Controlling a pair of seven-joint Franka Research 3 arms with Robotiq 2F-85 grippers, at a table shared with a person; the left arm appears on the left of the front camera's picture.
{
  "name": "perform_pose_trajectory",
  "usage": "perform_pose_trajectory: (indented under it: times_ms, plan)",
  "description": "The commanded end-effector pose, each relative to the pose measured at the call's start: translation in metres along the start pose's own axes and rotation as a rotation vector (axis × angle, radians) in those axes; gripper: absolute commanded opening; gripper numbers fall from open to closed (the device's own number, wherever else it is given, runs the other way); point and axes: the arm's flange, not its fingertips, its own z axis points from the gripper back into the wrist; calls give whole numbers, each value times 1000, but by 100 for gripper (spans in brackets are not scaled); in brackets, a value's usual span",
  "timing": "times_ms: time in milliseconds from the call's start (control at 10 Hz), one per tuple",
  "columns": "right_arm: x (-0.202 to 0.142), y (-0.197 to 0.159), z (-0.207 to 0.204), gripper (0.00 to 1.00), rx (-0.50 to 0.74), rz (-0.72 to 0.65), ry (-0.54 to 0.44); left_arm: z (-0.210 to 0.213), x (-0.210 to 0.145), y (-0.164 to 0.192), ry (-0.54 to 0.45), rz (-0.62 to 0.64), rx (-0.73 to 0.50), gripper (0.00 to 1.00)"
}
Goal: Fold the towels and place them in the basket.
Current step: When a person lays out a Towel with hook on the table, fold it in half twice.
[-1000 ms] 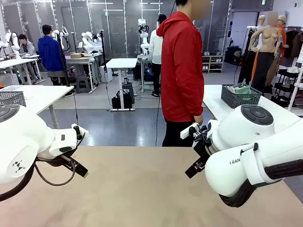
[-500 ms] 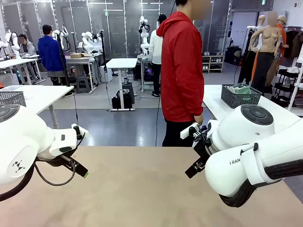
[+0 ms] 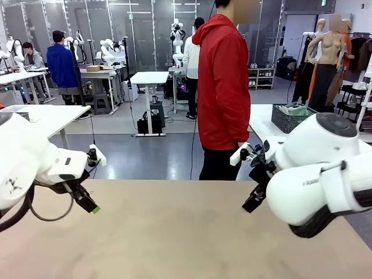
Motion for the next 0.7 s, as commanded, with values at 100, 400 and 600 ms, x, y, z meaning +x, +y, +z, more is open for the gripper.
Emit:
perform_pose_trajectory:
  times_ms: [100, 400, 600]
  plan:
    - [-7, -23, 27, 100, 135, 246, 59, 32, 4, 29, 55, -222, -106, 100]
    - [-2, -19, 27, 100, 199, 403, 119, 38, 9, 29, 105, -429, -151, 100]
    - [-1, -12, 25, 100, 240, 504, 123, 40, 8, 30, 73, -557, -196, 100]
